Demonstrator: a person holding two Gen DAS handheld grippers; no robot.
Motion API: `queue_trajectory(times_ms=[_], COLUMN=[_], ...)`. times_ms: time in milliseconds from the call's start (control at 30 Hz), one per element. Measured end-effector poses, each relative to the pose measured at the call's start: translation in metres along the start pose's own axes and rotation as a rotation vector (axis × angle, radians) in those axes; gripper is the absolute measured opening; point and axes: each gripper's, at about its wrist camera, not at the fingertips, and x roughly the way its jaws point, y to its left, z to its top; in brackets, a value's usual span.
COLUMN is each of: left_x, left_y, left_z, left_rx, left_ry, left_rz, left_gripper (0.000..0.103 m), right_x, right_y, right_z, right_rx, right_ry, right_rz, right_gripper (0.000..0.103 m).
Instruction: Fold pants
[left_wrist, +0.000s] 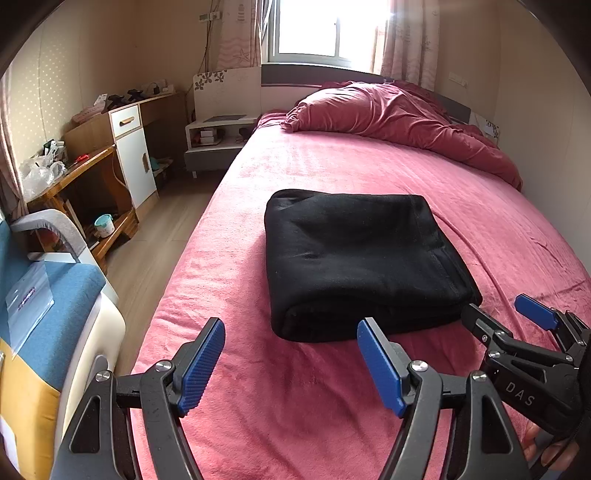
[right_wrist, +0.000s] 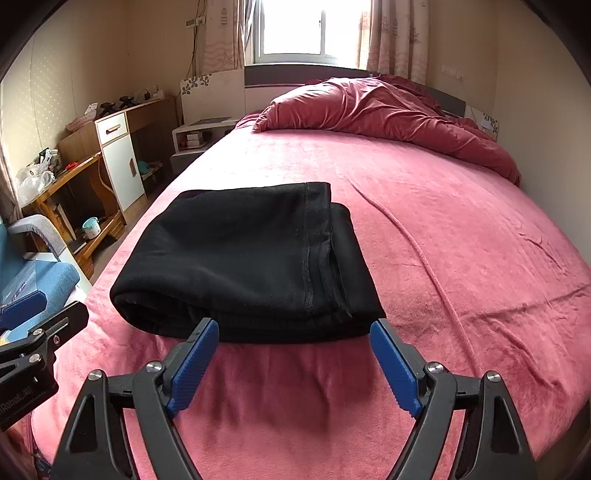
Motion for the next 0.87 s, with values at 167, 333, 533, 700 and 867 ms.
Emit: queue_trajectory(times_ms=[167, 333, 533, 700, 867], left_x=[-0.002, -0.003, -0.001, 0.002, 0.008], left_y=[0.000, 0.001, 0.001, 0.001, 0.002], left_z=[-0.001, -0.001, -0.001, -0.003, -0.005], left_rx=[-0.006, -0.012, -0.015, -0.015, -0.027], left_ry=[-0.003, -0.003, 0.008, 0.018, 0.032], left_rz=[0.003, 0.007, 0.003, -0.010, -0.023], left_gripper=[0.076, 0.076, 0.076, 0.076, 0.076], right_x=[-0.001, -0.001, 0.000, 0.004, 0.011], right_y=[0.002, 0.003, 0.003, 0.002, -0.003], right_z=[0.000, 0.000, -0.001, -0.003, -0.007], right_rx=[-0.003, -0.004, -0.007, -0.011, 0.003], right_ry=[-0.003, -0.001, 0.002, 0.013, 0.038], right_rz=[0.000, 0.001, 0.000, 0.000, 0.000], right_gripper=[0.085, 0.085, 0.085, 0.086, 0.086])
